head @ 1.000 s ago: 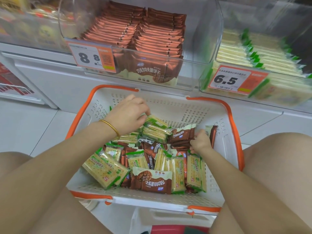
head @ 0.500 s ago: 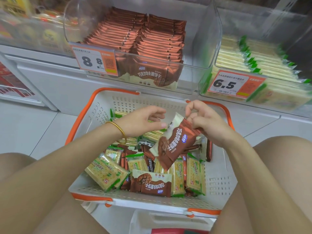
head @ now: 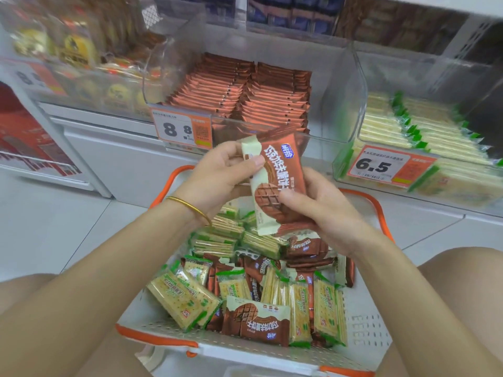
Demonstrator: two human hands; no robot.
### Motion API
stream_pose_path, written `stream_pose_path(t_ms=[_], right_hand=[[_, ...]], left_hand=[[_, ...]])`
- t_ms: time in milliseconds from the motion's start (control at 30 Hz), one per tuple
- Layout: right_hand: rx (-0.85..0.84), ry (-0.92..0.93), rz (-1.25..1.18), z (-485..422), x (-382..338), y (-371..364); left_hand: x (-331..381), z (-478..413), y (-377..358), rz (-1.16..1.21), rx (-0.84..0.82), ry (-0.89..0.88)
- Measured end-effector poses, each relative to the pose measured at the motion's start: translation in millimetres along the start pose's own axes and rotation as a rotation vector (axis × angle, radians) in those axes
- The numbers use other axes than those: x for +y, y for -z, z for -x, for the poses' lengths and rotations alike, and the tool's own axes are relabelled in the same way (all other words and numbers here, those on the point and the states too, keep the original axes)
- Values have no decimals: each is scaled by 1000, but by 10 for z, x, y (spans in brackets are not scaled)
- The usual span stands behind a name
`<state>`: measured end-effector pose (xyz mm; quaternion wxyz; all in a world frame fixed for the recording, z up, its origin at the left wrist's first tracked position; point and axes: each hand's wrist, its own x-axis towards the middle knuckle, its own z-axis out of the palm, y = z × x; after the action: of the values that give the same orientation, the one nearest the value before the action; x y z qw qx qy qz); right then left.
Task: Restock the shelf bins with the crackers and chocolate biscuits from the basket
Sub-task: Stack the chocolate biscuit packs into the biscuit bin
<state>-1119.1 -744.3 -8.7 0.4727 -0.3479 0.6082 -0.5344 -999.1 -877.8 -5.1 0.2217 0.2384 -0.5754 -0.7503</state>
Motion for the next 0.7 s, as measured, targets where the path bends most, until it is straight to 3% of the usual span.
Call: stream_pose_path(t_ms=[100,167,267,333,367,500,700], right_hand=[[43,112,97,-224,-412,-139],[94,148,110,-533,-760,-126],[220,155,313,-1220,-1146,-23],[277,163,552,-1751,-1225,50],[297,173,693,-2005,-1227,75],[277,163,1195,-2814,-1233,121],[337,268,1228,-3341,-1328,184]], left_hand=[[341,-100,85,39,58,-102],[534,-230,244,-115,186,-227],[637,-485,683,-796,426,-544],[609,-603,933,-1306,396,-564],[584,-645,1007,-1448,351,-522],[475,-717,1119,-1637,262,-522],[405,-774,1218,-1615,280,-677]])
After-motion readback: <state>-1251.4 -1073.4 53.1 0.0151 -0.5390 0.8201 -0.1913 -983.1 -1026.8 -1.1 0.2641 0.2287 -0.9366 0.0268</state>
